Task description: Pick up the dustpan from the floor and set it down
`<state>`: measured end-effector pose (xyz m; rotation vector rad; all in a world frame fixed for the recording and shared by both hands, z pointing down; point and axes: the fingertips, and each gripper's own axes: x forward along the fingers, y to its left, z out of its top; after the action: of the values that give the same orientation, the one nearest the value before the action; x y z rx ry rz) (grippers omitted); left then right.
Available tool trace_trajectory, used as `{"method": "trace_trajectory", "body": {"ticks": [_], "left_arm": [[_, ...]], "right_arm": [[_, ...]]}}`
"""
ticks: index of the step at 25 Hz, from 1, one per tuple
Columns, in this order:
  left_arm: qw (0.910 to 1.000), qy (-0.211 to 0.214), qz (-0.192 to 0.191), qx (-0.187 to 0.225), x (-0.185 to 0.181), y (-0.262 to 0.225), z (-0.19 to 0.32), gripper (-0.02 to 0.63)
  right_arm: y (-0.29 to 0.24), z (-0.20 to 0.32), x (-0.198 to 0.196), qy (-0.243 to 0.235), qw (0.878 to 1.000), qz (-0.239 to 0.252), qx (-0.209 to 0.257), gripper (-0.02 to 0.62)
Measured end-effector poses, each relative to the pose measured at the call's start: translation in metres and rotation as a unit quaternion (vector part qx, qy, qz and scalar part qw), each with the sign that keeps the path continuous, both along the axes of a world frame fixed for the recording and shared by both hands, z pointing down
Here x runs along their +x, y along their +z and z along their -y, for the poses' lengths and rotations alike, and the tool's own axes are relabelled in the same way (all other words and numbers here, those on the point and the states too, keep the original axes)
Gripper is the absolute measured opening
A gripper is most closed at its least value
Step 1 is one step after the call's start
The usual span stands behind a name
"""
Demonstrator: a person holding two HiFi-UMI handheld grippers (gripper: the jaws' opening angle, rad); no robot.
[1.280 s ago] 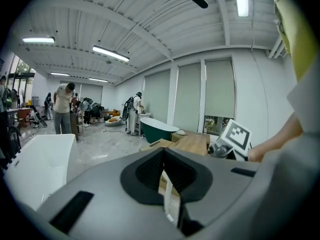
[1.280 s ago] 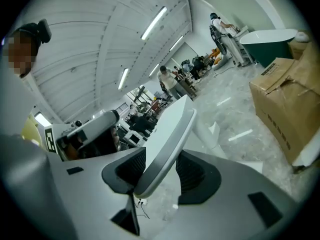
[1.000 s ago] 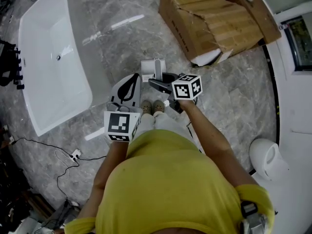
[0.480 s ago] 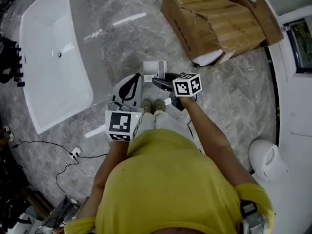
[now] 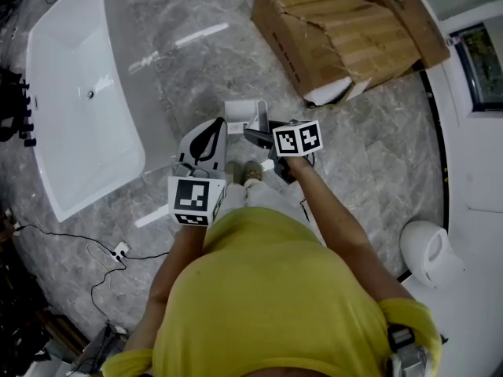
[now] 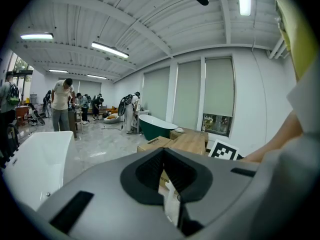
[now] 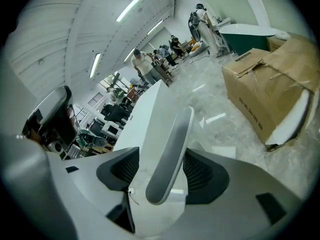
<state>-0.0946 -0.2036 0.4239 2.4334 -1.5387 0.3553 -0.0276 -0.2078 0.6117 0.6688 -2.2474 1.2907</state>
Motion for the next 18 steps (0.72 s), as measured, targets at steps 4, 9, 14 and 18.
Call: {"method": "trace_trajectory", "body": {"ticks": [4, 9, 14, 18], "left_arm": [[1.0, 0.007, -0.002, 0.003, 0.008, 0.0, -0.001, 0.0], [0.9998, 0.018, -0.003, 0.011, 0.019, -0.006, -0.001, 0.0], [0.9991, 0.021, -0.001, 0.036, 0.026, -0.023, 0.007, 0.0], [0.9975, 0.005, -0.006, 0.07, 0.021, -0.05, 0.017, 0.0]], "right_arm": [[-0.014, 0.011, 0.018, 0.041, 0.998, -0.036, 0.04, 0.316], [-0.059, 0.033, 0.047, 0.082, 0.976, -0.102, 0.172, 0.183], [-0.151, 0.049, 0.058, 0.117, 0.934, -0.098, 0.322, 0.011], [-0.223, 0.052, 0.061, 0.142, 0.893, -0.088, 0.418, 0.011]]}}
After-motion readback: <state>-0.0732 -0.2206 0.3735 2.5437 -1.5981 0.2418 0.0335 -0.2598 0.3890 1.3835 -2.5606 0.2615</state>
